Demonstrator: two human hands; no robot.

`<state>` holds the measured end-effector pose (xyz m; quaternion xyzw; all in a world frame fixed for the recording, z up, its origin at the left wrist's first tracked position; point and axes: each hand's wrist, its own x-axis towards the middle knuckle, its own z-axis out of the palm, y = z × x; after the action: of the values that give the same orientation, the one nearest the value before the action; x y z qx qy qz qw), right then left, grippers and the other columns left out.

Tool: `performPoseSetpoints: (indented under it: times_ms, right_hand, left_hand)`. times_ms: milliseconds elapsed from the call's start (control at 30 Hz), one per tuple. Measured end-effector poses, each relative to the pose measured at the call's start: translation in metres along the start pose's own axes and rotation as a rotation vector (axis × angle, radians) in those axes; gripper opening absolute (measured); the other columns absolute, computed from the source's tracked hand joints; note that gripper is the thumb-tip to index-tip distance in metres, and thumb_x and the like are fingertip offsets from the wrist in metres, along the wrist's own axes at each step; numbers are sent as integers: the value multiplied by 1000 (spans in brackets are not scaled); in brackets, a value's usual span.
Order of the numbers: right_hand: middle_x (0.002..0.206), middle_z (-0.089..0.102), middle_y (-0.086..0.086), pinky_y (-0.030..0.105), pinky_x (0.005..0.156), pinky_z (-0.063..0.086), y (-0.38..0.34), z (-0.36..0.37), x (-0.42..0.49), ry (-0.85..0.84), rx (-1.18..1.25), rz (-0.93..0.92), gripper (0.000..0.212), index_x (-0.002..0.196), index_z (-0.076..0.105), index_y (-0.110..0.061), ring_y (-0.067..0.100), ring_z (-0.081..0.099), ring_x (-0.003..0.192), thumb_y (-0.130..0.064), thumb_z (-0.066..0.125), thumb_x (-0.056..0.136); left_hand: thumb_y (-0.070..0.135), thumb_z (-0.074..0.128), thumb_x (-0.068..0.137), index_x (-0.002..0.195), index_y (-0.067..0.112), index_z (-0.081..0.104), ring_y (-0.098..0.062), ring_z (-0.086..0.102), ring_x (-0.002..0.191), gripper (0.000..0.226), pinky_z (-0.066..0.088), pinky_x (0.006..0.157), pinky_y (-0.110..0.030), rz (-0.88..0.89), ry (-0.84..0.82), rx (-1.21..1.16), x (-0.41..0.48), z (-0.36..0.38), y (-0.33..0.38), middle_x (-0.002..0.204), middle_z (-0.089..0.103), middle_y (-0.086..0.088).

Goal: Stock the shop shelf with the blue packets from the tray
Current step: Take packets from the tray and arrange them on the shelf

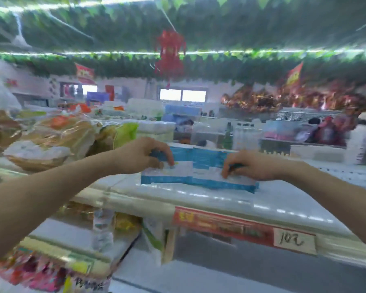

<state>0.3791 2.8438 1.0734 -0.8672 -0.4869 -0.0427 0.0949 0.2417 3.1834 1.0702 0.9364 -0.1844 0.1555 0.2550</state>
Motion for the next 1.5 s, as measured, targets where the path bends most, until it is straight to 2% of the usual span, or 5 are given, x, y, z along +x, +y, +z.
performPoseSetpoints:
  times_ms: [300,500,867,1267,1500]
  right_hand:
    - [120,45,-17,32,93,41,68,14,-4,-75,-290,38,48,114,52,-44,9,45,109,-9,65,85]
    - [155,22,-11,41,114,25,74,16,3,-52,-432,38,53,120,47,-48,18,23,138,-11,63,86]
    - [160,25,-13,43,118,17,77,10,-41,42,-339,63,42,126,56,-56,14,19,149,-27,65,97]
    - [97,68,-13,44,84,53,80,-22,-105,747,-320,191,31,81,74,-24,10,60,96,5,64,87]
    - [94,68,-10,46,85,50,54,-23,-92,755,-307,109,31,79,73,-23,14,60,94,4,62,86]
  left_hand:
    - [9,71,94,95,38,76,1,63,97,29,49,80,-10,39,-18,14,80,32,13,107,68,20]
    - [11,68,97,96,41,75,-5,65,103,31,60,86,-27,16,-24,0,100,40,14,114,68,20]
    - [6,69,96,99,33,77,-10,65,106,29,59,84,-21,128,-100,-104,142,84,36,120,64,16]
    - [2,69,93,106,19,78,21,54,95,23,39,84,3,283,-142,10,190,157,56,108,65,15]
    - [16,73,94,97,29,79,-7,47,116,14,39,108,-30,337,-83,121,188,155,47,124,54,9]
